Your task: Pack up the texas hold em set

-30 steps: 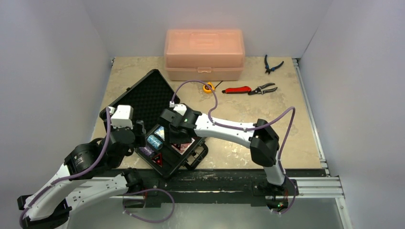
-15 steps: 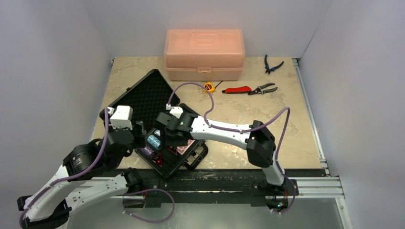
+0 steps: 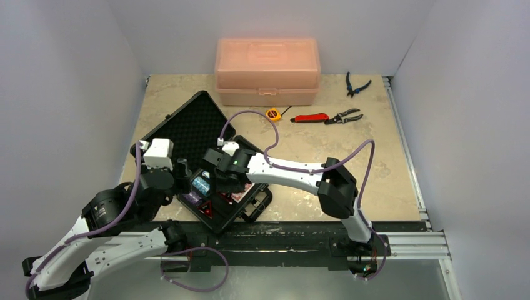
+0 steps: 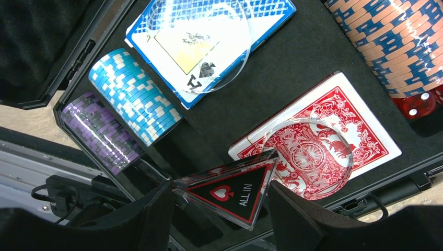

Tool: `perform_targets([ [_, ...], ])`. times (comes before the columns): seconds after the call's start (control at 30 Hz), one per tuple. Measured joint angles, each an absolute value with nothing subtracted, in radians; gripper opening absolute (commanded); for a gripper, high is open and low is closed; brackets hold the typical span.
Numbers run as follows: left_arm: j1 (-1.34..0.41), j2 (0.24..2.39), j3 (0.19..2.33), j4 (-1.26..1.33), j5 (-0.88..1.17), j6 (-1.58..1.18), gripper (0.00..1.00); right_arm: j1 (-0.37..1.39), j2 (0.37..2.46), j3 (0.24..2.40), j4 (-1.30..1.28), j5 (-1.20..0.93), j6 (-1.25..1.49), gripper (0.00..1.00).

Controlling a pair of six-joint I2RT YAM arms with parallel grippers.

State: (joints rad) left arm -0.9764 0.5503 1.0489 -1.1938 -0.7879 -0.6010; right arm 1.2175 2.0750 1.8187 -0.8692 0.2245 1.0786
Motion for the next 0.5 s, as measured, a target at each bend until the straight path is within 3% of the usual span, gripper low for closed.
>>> perform_targets([
  [0.13,-0.976,0.550,1.049,-1.193,-0.788,-0.601,0.74,1.217,2.075,1.819,-0.868,0.218,1.081,0.73],
  [0.23,-0.976,0.550,1.049,-1.192,-0.788,-0.601,0.74,1.217,2.075,1.819,-0.865,0.218,1.082,0.85],
  [0.5,-0.976,0.550,1.049,-1.192,-0.788,-0.601,0.74,1.217,2.075,1.819,-0.858,0.218,1.081,0.88],
])
